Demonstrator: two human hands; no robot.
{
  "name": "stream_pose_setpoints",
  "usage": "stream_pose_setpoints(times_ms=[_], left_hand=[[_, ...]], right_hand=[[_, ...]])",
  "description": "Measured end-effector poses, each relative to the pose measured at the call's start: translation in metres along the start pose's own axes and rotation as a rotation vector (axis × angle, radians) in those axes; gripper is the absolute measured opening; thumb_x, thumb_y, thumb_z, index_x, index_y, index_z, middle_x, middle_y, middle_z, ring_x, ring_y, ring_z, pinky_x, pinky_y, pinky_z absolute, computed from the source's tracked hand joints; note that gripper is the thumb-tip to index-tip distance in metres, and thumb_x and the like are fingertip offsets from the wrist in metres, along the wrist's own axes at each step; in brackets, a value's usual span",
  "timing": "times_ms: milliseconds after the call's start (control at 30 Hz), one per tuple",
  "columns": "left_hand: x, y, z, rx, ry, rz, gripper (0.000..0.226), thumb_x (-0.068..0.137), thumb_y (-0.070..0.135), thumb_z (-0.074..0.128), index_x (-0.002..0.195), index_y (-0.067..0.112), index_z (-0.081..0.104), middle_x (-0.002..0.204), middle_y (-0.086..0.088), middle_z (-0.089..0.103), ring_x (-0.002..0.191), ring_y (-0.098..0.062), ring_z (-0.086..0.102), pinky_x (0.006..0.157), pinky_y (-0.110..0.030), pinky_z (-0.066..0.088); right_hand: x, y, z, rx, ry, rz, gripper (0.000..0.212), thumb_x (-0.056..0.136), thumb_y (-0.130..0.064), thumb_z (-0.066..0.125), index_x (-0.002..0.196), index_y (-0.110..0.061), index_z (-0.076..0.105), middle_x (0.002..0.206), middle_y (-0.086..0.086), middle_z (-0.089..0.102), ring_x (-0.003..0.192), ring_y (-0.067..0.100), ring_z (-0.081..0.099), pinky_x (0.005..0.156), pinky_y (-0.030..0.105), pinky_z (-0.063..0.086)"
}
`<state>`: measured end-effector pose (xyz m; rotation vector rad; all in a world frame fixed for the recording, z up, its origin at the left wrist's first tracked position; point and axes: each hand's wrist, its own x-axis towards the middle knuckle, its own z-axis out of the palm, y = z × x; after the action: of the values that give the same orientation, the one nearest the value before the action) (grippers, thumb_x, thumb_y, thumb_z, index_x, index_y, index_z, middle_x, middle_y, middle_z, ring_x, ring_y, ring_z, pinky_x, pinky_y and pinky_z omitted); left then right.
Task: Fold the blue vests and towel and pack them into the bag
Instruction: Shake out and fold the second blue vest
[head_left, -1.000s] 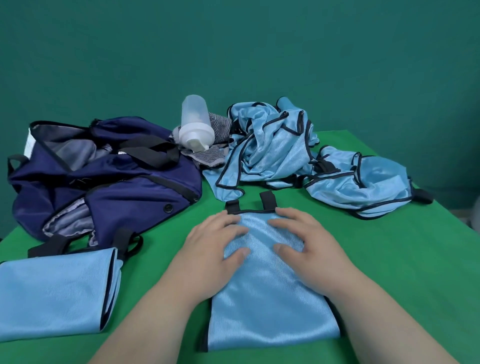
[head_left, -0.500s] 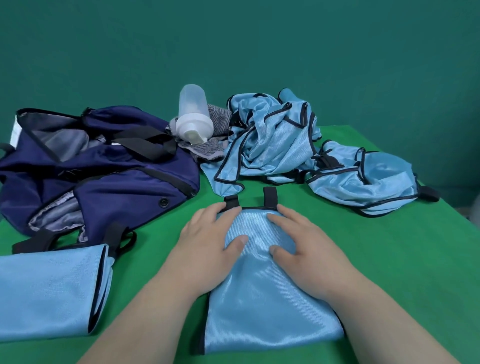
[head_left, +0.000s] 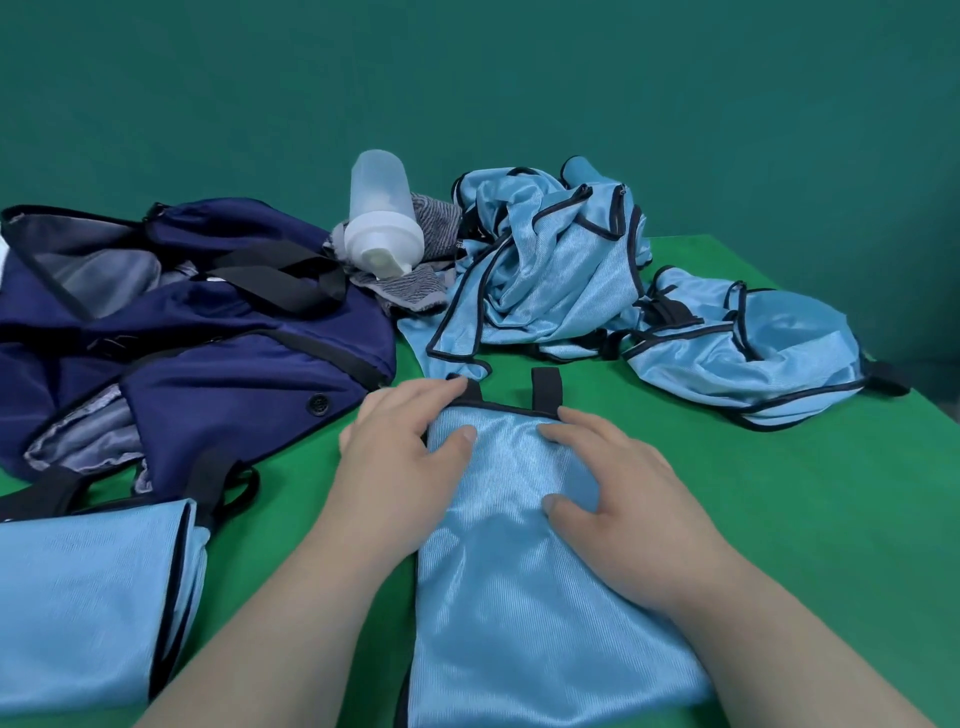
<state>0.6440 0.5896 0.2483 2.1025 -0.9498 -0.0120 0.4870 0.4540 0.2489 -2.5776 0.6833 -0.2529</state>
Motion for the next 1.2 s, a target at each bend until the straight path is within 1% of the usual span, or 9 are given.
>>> stream_pose_setpoints(times_ms=[100, 167, 267, 367, 433, 700, 900, 1033, 1200], left_hand=[[0.001, -0.002, -0.001, -0.042, 0.025, 0.055, 0.047, 0.091, 0.025, 0.067, 0.136, 0.034, 0.057, 0.121, 0.045, 0.038, 0.118, 0.025, 0.026, 0.100, 0.004, 0.014], [0.001, -0.003, -0.001, -0.030, 0.014, 0.065, 0.046, 0.090, 0.021, 0.068, 0.135, 0.029, 0.059, 0.124, 0.043, 0.040, 0.117, 0.027, 0.026, 0.094, 0.009, 0.010], [0.002, -0.007, -0.001, 0.013, -0.021, 0.025, 0.050, 0.091, 0.025, 0.067, 0.140, 0.027, 0.055, 0.133, 0.035, 0.041, 0.123, 0.018, 0.026, 0.105, 0.000, 0.010], [0.002, -0.008, -0.002, 0.069, -0.090, -0.061, 0.057, 0.093, 0.032, 0.063, 0.147, 0.027, 0.046, 0.146, 0.029, 0.037, 0.139, 0.005, 0.021, 0.121, -0.034, 0.018], [0.002, -0.007, -0.002, 0.098, -0.116, -0.084, 0.060, 0.094, 0.035, 0.061, 0.149, 0.027, 0.041, 0.152, 0.024, 0.033, 0.143, 0.000, 0.017, 0.122, -0.042, 0.017], [-0.014, 0.002, -0.002, 0.157, -0.187, 0.193, 0.066, 0.087, 0.059, 0.036, 0.149, 0.037, 0.035, 0.161, 0.024, 0.012, 0.146, 0.008, -0.009, 0.124, -0.036, 0.000], [-0.018, -0.008, 0.003, 0.485, -0.498, 0.228, 0.089, 0.073, 0.075, -0.004, 0.154, 0.040, -0.014, 0.155, 0.023, -0.034, 0.137, 0.005, -0.039, 0.121, -0.042, -0.014], [-0.017, -0.009, 0.003, 0.529, -0.530, 0.212, 0.085, 0.077, 0.078, -0.001, 0.151, 0.043, -0.022, 0.152, 0.024, -0.039, 0.139, -0.007, -0.041, 0.122, -0.042, -0.013], [-0.017, -0.009, 0.004, 0.557, -0.517, 0.178, 0.082, 0.083, 0.078, 0.012, 0.152, 0.045, -0.015, 0.159, 0.023, -0.023, 0.149, -0.014, -0.019, 0.122, -0.038, -0.009]], right_hand=[[0.000, 0.000, 0.000, 0.005, 0.005, 0.004, 0.060, 0.092, -0.038, 0.057, 0.147, -0.046, 0.033, 0.158, -0.029, 0.017, 0.140, 0.002, 0.020, 0.115, 0.022, 0.013], [0.000, 0.000, 0.000, 0.005, 0.006, 0.009, 0.060, 0.092, -0.039, 0.057, 0.147, -0.046, 0.034, 0.157, -0.030, 0.018, 0.140, 0.004, 0.021, 0.115, 0.023, 0.014], [0.001, -0.001, 0.000, 0.004, 0.002, 0.012, 0.061, 0.092, -0.038, 0.057, 0.147, -0.047, 0.033, 0.157, -0.030, 0.018, 0.140, 0.004, 0.021, 0.114, 0.023, 0.015], [0.001, 0.000, 0.001, 0.005, 0.005, 0.010, 0.061, 0.092, -0.039, 0.057, 0.147, -0.047, 0.033, 0.157, -0.030, 0.018, 0.140, 0.004, 0.021, 0.114, 0.024, 0.015], [0.001, 0.000, 0.001, 0.010, 0.006, 0.008, 0.061, 0.092, -0.039, 0.057, 0.147, -0.047, 0.033, 0.157, -0.031, 0.018, 0.140, 0.004, 0.021, 0.114, 0.024, 0.015], [0.004, 0.005, 0.007, 0.004, 0.040, -0.020, 0.061, 0.087, -0.040, 0.059, 0.145, -0.044, 0.038, 0.156, -0.029, 0.023, 0.141, 0.004, 0.026, 0.117, 0.024, 0.016], [0.006, 0.007, 0.009, 0.009, 0.045, -0.024, 0.061, 0.088, -0.040, 0.059, 0.145, -0.045, 0.039, 0.155, -0.029, 0.024, 0.139, 0.003, 0.028, 0.116, 0.023, 0.016], [0.005, 0.009, 0.008, 0.014, 0.029, -0.023, 0.060, 0.090, -0.042, 0.058, 0.146, -0.046, 0.037, 0.156, -0.031, 0.021, 0.141, 0.006, 0.027, 0.116, 0.024, 0.015], [0.004, 0.008, 0.007, 0.016, 0.022, -0.034, 0.060, 0.091, -0.041, 0.058, 0.147, -0.044, 0.037, 0.158, -0.025, 0.023, 0.141, 0.005, 0.026, 0.115, 0.023, 0.015]])
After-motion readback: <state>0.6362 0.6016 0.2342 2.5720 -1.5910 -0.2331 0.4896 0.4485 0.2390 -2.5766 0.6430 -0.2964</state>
